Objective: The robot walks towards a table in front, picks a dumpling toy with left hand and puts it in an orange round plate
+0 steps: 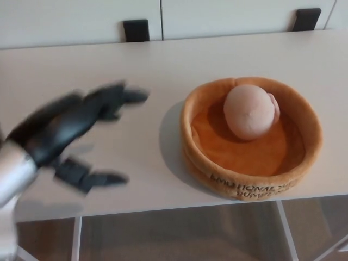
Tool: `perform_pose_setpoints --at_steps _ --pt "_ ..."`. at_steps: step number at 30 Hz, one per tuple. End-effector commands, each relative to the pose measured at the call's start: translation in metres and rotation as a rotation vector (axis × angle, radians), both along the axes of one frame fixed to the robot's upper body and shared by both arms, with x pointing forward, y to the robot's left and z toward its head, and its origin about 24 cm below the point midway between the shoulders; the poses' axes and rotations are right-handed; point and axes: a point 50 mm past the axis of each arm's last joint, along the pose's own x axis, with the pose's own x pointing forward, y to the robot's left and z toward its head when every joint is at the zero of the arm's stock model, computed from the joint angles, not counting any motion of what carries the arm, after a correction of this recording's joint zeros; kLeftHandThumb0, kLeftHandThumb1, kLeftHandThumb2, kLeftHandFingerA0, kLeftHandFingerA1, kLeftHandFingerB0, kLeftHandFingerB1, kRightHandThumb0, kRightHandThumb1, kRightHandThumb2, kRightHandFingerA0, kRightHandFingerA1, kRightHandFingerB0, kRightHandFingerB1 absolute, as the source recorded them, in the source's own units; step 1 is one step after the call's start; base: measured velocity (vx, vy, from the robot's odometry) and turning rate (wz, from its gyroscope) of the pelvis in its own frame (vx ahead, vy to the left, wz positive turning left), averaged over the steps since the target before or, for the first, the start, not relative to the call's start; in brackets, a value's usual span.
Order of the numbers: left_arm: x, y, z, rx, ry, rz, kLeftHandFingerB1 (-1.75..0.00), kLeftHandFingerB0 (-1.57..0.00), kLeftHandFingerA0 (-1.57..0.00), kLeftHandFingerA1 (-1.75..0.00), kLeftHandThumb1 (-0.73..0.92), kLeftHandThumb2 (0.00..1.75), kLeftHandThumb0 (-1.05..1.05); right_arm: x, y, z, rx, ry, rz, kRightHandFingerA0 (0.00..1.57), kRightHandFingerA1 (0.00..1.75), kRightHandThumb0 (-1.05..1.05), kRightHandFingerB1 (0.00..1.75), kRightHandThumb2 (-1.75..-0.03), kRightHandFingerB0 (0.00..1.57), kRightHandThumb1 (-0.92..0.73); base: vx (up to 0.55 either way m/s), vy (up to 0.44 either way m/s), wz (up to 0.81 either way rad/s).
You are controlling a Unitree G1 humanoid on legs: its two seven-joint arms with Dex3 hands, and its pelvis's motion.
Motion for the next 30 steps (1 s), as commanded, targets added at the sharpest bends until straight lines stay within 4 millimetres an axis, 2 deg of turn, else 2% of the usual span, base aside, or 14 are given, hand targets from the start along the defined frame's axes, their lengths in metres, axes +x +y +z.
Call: perform_pose_setpoints --at_steps 1,2,3,4,5,9,10,11,14,16,17,28,29,30 --pt "-0.254 0.109 -0.094 0.213 0.59 0.197 -0.47 0.0 -0.04 -0.51 0.4 0.89 -0.23 -0.028 -0.021 0.009 -0.105 0.033 -0.093 0.58 0.42 -0.45 0.29 -0.61 0.19 -0.62 0.0 0.0 0.0" --pt "-0.262 0.109 -0.108 0.272 0.616 0.211 -0.47 0.0 -0.04 -0.51 0.4 0.89 -0.23 -0.031 -0.021 0.009 -0.11 0.039 -0.089 0.58 0.42 -0.45 0.29 -0.61 0.19 -0.62 0.0 0.0 0.0" --pt "-0.272 0.109 -0.128 0.353 0.641 0.213 -0.47 -0.07 -0.47 -0.67 0.3 0.83 -0.26 -0.035 -0.021 0.009 -0.114 0.051 -0.09 0.56 0.42 -0.45 0.29 -0.59 0.2 -0.62 0.0 0.0 0.0" --pt "-0.274 0.109 -0.134 0.377 0.646 0.213 -0.47 -0.07 -0.47 -0.67 0.3 0.83 -0.26 -0.036 -0.022 0.009 -0.114 0.055 -0.093 0.56 0.42 -0.45 0.29 -0.59 0.2 -0.62 0.0 0.0 0.0" --pt "-0.279 0.109 -0.147 0.42 0.662 0.22 -0.32 -0.34 -0.73 -0.82 0.5 0.56 -0.54 -0.037 -0.022 0.009 -0.116 0.06 -0.094 0.49 0.51 -0.53 0.39 -0.77 0.14 -0.51 0.0 0.0 0.0" --pt "-0.286 0.11 -0.16 0.477 0.672 0.219 -0.32 -0.34 -0.73 -0.82 0.5 0.56 -0.54 -0.038 -0.022 0.009 -0.118 0.065 -0.094 0.49 0.51 -0.53 0.39 -0.77 0.14 -0.51 0.0 0.0 0.0" --pt "-0.291 0.11 -0.178 0.482 0.672 0.286 -0.51 -0.5 -0.9 -1.0 0.5 0.82 -0.59 -0.036 -0.022 0.009 -0.128 0.06 -0.089 0.53 0.4 -0.47 0.29 -0.61 0.19 -0.64 0.0 0.0 0.0" --pt "-0.291 0.111 -0.185 0.502 0.687 0.29 -0.39 -0.56 -0.8 -0.69 0.62 0.59 -0.55 -0.035 -0.022 0.009 -0.13 0.057 -0.091 0.5 0.38 -0.47 0.29 -0.61 0.2 -0.65 0.0 0.0 0.0" --pt "-0.286 0.116 -0.203 0.573 0.813 0.243 -0.5 -0.44 -0.63 -0.6 0.5 0.8 -0.5 -0.033 -0.024 0.01 -0.137 0.048 -0.096 0.46 0.49 -0.56 0.39 -0.76 0.16 -0.51 0.0 0.0 0.0" --pt "-0.288 0.12 -0.211 0.613 0.893 0.212 -0.5 -0.43 -0.67 -0.64 0.48 0.79 -0.48 -0.036 -0.025 0.011 -0.143 0.045 -0.103 0.44 0.61 -0.34 0.45 -0.92 0.07 -0.43 0.0 0.0 0.0" --pt "-0.289 0.121 -0.213 0.619 0.912 0.194 -0.5 -0.43 -0.71 -0.65 0.47 0.77 -0.48 -0.036 -0.025 0.011 -0.144 0.031 -0.11 0.59 0.4 -0.44 0.29 -0.6 0.22 -0.62 0.0 0.0 0.0" --pt "-0.275 0.134 -0.242 0.573 1.148 0.205 -0.37 -0.4 -0.52 -0.44 0.61 0.58 -0.41 -0.027 -0.024 0.012 -0.157 -0.03 -0.124 0.57 0.39 -0.42 0.3 -0.6 0.25 -0.63 0.0 0.0 0.0" --pt "-0.267 0.138 -0.254 0.541 1.196 0.292 -0.3 -0.21 -0.42 -0.44 0.64 0.59 -0.39 -0.031 -0.023 0.01 -0.155 -0.009 -0.123 0.6 0.4 -0.39 0.3 -0.58 0.26 -0.6 0.0 0.0 0.0" --pt "-0.26 0.138 -0.262 0.511 1.234 0.352 -0.3 -0.21 -0.42 -0.44 0.64 0.59 -0.39 -0.033 -0.022 0.01 -0.154 0.006 -0.122 0.6 0.4 -0.39 0.3 -0.58 0.26 -0.6 0.0 0.0 0.0"
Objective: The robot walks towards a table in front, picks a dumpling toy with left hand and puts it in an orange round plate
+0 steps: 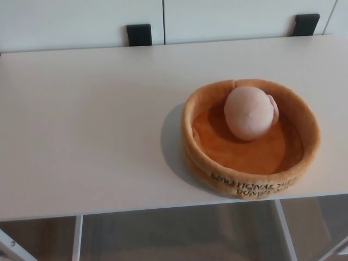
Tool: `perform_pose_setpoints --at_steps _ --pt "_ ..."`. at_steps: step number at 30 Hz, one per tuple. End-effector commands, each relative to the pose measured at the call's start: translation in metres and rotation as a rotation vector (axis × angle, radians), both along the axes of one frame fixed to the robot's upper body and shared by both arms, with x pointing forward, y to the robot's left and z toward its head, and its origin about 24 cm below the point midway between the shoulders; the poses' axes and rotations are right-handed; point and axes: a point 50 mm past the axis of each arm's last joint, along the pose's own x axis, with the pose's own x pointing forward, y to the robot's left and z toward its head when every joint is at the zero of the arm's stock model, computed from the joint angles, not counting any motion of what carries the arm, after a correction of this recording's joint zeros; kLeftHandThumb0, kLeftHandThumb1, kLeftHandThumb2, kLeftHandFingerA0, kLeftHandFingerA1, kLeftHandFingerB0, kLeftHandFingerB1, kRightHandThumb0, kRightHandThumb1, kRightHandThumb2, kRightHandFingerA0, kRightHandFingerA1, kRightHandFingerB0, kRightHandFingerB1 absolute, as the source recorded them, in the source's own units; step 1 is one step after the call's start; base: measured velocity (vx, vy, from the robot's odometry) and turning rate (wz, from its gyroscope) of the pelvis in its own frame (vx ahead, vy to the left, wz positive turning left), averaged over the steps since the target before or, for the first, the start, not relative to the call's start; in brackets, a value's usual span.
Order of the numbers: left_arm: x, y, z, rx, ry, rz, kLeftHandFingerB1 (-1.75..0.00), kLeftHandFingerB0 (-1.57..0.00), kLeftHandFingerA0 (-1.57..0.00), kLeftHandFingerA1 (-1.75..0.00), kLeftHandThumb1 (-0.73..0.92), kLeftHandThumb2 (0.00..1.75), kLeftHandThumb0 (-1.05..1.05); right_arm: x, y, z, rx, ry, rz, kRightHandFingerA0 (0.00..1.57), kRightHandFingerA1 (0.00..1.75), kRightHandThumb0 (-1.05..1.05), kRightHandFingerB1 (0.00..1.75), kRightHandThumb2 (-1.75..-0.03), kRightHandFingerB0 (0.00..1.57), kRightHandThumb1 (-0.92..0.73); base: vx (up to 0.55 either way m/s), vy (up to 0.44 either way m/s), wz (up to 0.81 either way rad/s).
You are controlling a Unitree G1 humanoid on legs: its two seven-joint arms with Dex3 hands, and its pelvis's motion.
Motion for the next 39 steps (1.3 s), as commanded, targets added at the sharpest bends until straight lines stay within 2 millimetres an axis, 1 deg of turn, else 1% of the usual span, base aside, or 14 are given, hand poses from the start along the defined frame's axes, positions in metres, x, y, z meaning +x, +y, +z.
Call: perform_pose_setpoints --at_steps 1,8,12,14,16,17,18,19,22,23,29,34,35,39 --pt "0.016 0.026 -0.034 0.102 0.039 -0.007 -0.32 -0.22 -0.48 -0.48 0.66 0.63 -0.41 -0.013 -0.015 0.008 -0.104 -0.001 -0.058 0.59 0.4 -0.39 0.3 -0.58 0.26 -0.6 0.0 0.0 0.0" --pt "0.029 0.023 -0.045 0.281 -0.2 0.394 -0.3 -0.21 -0.68 -0.67 0.64 0.59 -0.35 -0.023 -0.008 0.004 -0.092 0.042 -0.052 0.59 0.41 -0.38 0.31 -0.61 0.27 -0.61 0.0 0.0 0.0" --pt "0.019 0.01 -0.051 0.277 -0.179 0.296 -0.45 -0.26 -0.6 -0.63 0.55 0.81 -0.49 -0.019 -0.012 0.005 -0.094 0.031 -0.044 0.58 0.68 -0.23 0.47 -0.89 0.12 -0.4 0.0 0.0 0.0" --pt "0.013 0.003 -0.054 0.26 -0.163 0.237 -0.32 -0.31 -0.58 -0.49 0.67 0.6 -0.41 -0.017 -0.014 0.007 -0.099 0.03 -0.033 0.62 0.41 -0.33 0.31 -0.58 0.27 -0.57 0.0 0.0 0.0" --pt "0.011 0.001 -0.054 0.247 -0.155 0.25 -0.32 -0.29 -0.63 -0.51 0.68 0.61 -0.37 -0.016 -0.015 0.007 -0.093 0.027 -0.035 0.54 0.66 -0.23 0.48 -0.89 0.12 -0.4 0.0 0.0 0.0" --pt "0.011 0.002 -0.054 0.239 -0.154 0.253 -0.3 -0.26 -0.6 -0.48 0.7 0.61 -0.4 -0.015 -0.014 0.007 -0.092 0.036 -0.027 0.69 0.59 -0.34 0.31 -0.57 0.29 -0.57 0.0 0.0 0.0" --pt "0.01 0.003 -0.053 0.231 -0.154 0.253 -0.3 -0.26 -0.6 -0.48 0.7 0.61 -0.4 -0.015 -0.013 0.006 -0.091 0.048 -0.016 0.69 0.59 -0.34 0.31 -0.57 0.29 -0.57 0.0 0.0 0.0" --pt "0.01 0.004 -0.052 0.242 -0.176 0.259 -0.43 -0.23 -0.62 -0.65 0.57 0.82 -0.45 -0.015 -0.012 0.005 -0.081 0.053 -0.015 0.57 0.69 -0.24 0.49 -0.89 0.15 -0.39 0.0 0.0 0.0" --pt "0.012 0.006 -0.052 0.264 -0.202 0.255 -0.43 -0.22 -0.61 -0.64 0.56 0.82 -0.47 -0.014 -0.013 0.005 -0.071 0.064 -0.012 0.53 0.67 -0.23 0.5 -0.89 0.16 -0.39 0.0 0.0 0.0" --pt "0.013 0.006 -0.052 0.267 -0.207 0.25 -0.44 -0.25 -0.59 -0.64 0.57 0.83 -0.49 -0.014 -0.012 0.005 -0.068 0.063 -0.015 0.65 0.56 -0.34 0.32 -0.58 0.31 -0.57 0.0 0.0 0.0" --pt "0.016 0.007 -0.052 0.273 -0.24 0.3 -0.44 -0.27 -0.64 -0.62 0.55 0.8 -0.45 -0.011 -0.013 0.005 -0.056 0.05 -0.016 0.56 0.39 -0.38 0.31 -0.58 0.29 -0.58 0.0 0.0 0.0" --pt "0.021 0.009 -0.051 0.269 -0.268 0.354 -0.33 -0.32 -0.71 -0.54 0.66 0.6 -0.35 -0.009 -0.01 0.004 -0.043 0.043 -0.009 0.69 0.57 -0.36 0.31 -0.58 0.28 -0.6 0.0 0.0 0.0" --pt "0.021 0.01 -0.051 0.266 -0.271 0.356 -0.43 -0.24 -0.63 -0.62 0.54 0.8 -0.44 -0.009 -0.01 0.004 -0.038 0.041 -0.013 0.51 0.66 -0.26 0.48 -0.91 0.13 -0.41 0.0 0.0 0.0" --pt "0.019 0.01 -0.05 0.262 -0.272 0.36 -0.5 -0.16 -0.61 -0.7 0.47 0.95 -0.26 -0.01 -0.01 0.004 -0.035 0.042 -0.011 0.55 0.68 -0.27 0.48 -0.91 0.13 -0.41 0.0 0.0 0.0"
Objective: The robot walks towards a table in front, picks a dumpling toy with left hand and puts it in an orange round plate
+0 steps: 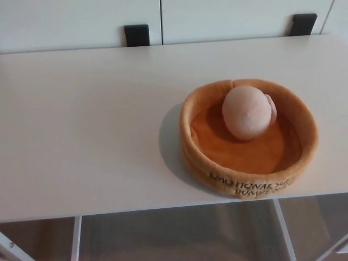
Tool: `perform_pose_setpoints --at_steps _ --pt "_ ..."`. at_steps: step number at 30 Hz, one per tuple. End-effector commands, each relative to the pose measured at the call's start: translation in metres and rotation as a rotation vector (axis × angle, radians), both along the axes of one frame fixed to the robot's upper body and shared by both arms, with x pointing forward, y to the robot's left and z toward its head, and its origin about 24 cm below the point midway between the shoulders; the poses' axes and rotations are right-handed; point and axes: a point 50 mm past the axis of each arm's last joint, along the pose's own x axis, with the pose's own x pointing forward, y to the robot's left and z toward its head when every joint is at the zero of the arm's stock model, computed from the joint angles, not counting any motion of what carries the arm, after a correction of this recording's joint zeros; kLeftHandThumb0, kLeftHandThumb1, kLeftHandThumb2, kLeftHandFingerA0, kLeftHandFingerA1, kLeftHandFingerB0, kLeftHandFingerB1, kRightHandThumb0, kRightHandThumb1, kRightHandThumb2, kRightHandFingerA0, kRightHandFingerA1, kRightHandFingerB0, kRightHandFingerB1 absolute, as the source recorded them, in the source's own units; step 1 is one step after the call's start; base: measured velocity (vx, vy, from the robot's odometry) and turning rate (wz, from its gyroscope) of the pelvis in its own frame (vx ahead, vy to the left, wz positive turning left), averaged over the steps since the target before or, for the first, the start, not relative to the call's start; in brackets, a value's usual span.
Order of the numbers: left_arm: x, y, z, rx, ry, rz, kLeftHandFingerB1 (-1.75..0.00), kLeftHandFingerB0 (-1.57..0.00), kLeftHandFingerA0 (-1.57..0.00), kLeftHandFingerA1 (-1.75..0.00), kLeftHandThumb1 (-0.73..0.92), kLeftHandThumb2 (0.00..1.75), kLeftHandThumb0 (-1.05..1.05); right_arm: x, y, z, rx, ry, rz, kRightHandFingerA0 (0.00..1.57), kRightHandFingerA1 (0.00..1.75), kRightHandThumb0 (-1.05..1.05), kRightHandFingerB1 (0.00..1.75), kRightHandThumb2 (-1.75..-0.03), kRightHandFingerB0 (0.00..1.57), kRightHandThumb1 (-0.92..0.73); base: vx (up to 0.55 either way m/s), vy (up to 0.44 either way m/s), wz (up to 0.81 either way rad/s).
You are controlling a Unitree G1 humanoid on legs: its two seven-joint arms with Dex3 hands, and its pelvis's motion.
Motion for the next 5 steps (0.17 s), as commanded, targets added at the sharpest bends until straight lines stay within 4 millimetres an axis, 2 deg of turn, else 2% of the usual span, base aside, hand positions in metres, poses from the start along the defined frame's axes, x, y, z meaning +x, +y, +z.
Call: perform_pose_setpoints --at_steps 1,3,4,5 --pt "0.0012 0.0046 0.0031 0.022 -0.063 0.03 -0.5 -0.16 -0.61 -0.7 0.47 0.95 -0.26 -0.0016 -0.0053 0.0028 -0.004 0.009 0.0 0.55 0.68 -0.27 0.48 -0.91 0.13 -0.41 0.0 0.0 0.0" --pt "0.0012 0.0046 0.0031 0.022 -0.064 0.031 -0.5 -0.16 -0.61 -0.7 0.47 0.95 -0.26 -0.0016 -0.0053 0.0028 -0.004 0.009 0.0 0.55 0.68 -0.27 0.48 -0.91 0.13 -0.41 0.0 0.0 0.0" --pt "0.0028 0.0063 0.0038 0.031 -0.063 0.007 -0.45 -0.28 -0.64 -0.62 0.55 0.8 -0.45 0.0006 -0.0042 0.002 -0.001 0.013 0.007 0.64 0.6 -0.37 0.31 -0.58 0.28 -0.6 0.0 0.0 0.0" --pt "0.0032 0.0068 0.004 0.034 -0.063 0.001 -0.45 -0.28 -0.64 -0.62 0.55 0.8 -0.45 0.0013 -0.0039 0.0018 -0.001 0.014 0.01 0.64 0.6 -0.37 0.31 -0.58 0.28 -0.6 0.0 0.0 0.0"
